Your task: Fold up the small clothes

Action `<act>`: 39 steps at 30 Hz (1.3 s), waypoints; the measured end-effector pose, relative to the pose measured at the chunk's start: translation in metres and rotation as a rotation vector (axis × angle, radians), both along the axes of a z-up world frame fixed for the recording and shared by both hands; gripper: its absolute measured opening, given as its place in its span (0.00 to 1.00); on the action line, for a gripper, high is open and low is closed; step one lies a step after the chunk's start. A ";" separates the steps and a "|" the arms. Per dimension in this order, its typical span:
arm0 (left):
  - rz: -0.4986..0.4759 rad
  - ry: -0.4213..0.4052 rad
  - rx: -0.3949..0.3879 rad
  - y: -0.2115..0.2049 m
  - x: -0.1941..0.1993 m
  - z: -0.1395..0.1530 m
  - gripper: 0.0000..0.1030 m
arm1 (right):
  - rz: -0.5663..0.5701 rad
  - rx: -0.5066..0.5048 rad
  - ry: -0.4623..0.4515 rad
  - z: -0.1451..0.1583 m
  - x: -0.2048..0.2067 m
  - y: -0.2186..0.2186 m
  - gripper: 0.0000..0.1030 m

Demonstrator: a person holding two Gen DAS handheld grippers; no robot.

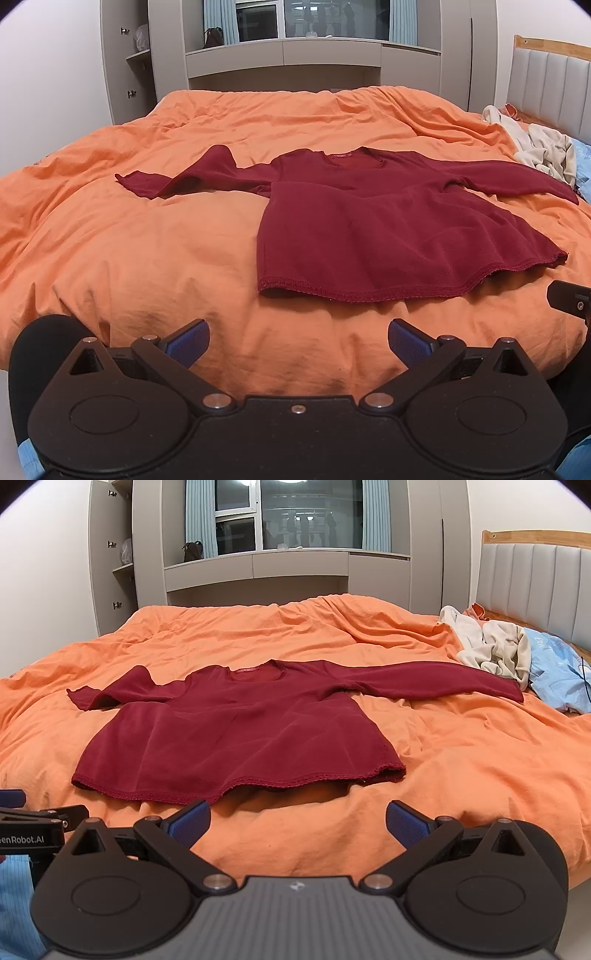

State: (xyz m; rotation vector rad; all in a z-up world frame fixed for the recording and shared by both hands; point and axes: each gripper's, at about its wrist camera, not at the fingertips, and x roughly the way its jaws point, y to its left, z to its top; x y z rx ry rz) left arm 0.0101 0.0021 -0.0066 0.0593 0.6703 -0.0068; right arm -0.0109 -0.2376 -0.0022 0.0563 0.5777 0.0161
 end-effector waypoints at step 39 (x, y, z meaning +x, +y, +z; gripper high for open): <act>-0.074 0.013 0.025 -0.083 0.248 0.057 1.00 | -0.123 0.017 0.055 0.042 0.194 -0.105 1.00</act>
